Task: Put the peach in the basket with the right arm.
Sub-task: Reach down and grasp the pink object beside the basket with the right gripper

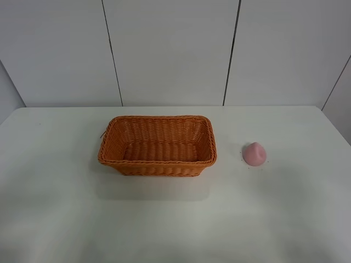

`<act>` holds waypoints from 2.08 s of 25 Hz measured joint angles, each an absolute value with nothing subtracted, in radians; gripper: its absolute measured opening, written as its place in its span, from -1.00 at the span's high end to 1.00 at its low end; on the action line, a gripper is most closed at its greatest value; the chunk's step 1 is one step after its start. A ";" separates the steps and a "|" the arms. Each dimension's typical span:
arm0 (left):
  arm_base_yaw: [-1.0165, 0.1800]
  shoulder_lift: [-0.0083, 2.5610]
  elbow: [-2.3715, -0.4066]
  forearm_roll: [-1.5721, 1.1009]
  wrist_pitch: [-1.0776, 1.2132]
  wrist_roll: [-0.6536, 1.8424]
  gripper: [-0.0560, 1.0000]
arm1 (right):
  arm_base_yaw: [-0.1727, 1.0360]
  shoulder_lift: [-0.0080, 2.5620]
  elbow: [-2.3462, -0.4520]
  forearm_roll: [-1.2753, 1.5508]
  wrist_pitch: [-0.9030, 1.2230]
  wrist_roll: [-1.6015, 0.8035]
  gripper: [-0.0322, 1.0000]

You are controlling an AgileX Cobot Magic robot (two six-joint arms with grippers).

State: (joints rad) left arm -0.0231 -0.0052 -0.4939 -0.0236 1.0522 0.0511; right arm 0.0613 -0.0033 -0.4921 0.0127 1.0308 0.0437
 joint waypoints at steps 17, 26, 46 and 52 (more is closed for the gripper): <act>-0.023 -0.005 -0.494 -0.024 1.052 0.051 -0.98 | 0.061 0.284 -0.579 0.010 1.031 0.046 -0.37; -0.023 -0.005 -0.494 -0.024 1.052 0.051 -0.98 | 0.061 0.932 -0.866 0.010 1.027 0.047 -0.37; -0.023 -0.005 -0.494 -0.024 1.052 0.051 -0.98 | 0.095 1.968 -1.507 0.011 1.070 0.038 -0.37; -0.023 -0.005 -0.494 -0.024 1.052 0.051 -0.98 | 0.110 2.049 -1.510 0.010 1.030 0.034 -0.37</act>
State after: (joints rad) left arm -0.0231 -0.0052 -0.4939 -0.0236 1.0522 0.0511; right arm 0.1105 2.0493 -1.5099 0.0097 1.0303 0.0337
